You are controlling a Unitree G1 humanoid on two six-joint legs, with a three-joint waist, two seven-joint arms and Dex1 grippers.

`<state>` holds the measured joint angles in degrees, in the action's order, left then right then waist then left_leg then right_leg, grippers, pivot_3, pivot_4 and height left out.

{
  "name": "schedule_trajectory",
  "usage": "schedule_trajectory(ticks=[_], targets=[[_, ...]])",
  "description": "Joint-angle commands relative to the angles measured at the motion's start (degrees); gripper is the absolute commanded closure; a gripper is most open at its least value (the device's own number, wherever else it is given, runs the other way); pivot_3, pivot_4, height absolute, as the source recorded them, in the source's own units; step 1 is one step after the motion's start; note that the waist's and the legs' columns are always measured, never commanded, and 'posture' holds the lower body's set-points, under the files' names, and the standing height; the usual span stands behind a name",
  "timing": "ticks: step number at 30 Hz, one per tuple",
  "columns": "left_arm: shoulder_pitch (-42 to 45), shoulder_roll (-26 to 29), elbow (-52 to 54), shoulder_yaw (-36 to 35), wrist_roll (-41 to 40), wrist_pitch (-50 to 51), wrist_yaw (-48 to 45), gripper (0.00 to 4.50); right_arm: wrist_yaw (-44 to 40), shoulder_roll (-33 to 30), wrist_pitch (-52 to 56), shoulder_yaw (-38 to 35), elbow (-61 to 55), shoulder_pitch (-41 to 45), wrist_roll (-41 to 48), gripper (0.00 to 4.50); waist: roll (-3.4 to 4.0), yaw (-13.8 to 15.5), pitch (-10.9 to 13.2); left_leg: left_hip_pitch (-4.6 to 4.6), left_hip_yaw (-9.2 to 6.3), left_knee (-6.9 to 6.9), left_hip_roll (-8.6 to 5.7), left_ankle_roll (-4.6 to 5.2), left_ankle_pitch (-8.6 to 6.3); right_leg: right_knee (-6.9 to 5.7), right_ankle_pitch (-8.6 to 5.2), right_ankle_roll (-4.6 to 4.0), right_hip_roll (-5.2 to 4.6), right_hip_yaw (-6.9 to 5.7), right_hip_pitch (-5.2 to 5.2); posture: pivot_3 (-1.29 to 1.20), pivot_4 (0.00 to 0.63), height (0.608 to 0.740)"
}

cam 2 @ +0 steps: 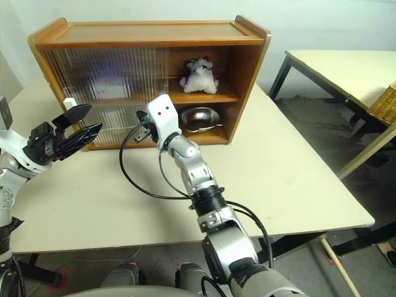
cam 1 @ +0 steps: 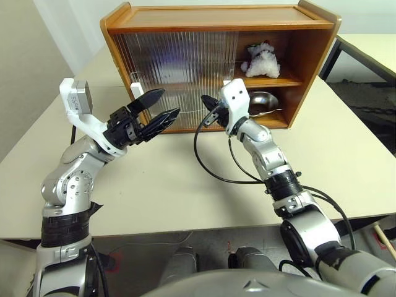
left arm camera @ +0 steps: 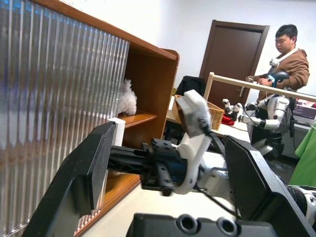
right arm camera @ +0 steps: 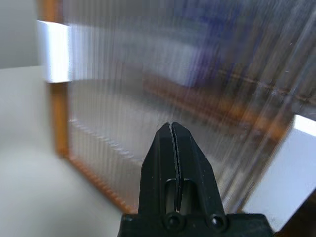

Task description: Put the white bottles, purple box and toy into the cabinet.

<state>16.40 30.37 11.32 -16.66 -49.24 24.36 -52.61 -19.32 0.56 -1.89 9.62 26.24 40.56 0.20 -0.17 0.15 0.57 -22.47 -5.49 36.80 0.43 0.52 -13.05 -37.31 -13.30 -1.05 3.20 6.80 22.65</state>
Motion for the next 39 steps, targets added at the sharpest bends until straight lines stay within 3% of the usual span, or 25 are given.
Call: schedule_trajectory(ticks=[1,11,20,35,39], targets=[[-0.5,0.1,0.8,-0.2,0.4,-0.4,0.3,0.0,5.1,0.7,-1.7,-1.6,2.7,1.6,-1.8,4.46,0.0,0.0,0.0,-0.05,0.0,0.0,0.0,-0.03,-0.02,0.0,0.0,0.0,-0.01,0.0,0.04,0.07,0.0,0.74],[0.0,0.0,0.3,0.2,0.5,-0.5,0.2,0.0,13.0,-1.5,-2.8,-1.2,1.0,-0.7,-7.7,4.46,0.0,0.1,0.0,-0.34,0.0,0.01,0.1,-0.03,-0.01,0.0,0.19,0.24,-0.01,-0.17,0.29,0.05,0.0,0.74],[0.8,0.0,-0.8,0.5,0.7,-0.4,-0.5,0.0,19.7,-3.8,3.0,-4.9,-3.3,-3.2,-9.2,4.46,-0.01,0.1,0.0,-0.34,0.0,0.11,0.07,0.0,0.03,0.0,0.26,0.1,-0.03,-0.12,0.21,0.03,0.001,0.74],[1.8,-0.2,-1.9,1.0,1.0,-0.5,-1.6,0.0,29.9,-8.0,4.9,-8.7,1.6,-0.4,-11.6,4.46,0.0,0.1,0.0,-0.33,0.0,0.11,0.02,-0.1,0.1,0.04,0.44,0.59,-0.03,-0.02,0.22,0.01,0.0,0.74],[1.6,-0.3,-1.8,1.1,1.1,-0.6,-1.7,0.0,31.8,-8.7,5.1,-8.7,2.2,0.0,-12.2,4.46,0.0,-0.2,0.0,-0.33,0.0,0.09,0.01,-0.51,-0.12,0.03,0.59,0.63,-0.03,0.01,0.25,0.01,0.0,0.74]])
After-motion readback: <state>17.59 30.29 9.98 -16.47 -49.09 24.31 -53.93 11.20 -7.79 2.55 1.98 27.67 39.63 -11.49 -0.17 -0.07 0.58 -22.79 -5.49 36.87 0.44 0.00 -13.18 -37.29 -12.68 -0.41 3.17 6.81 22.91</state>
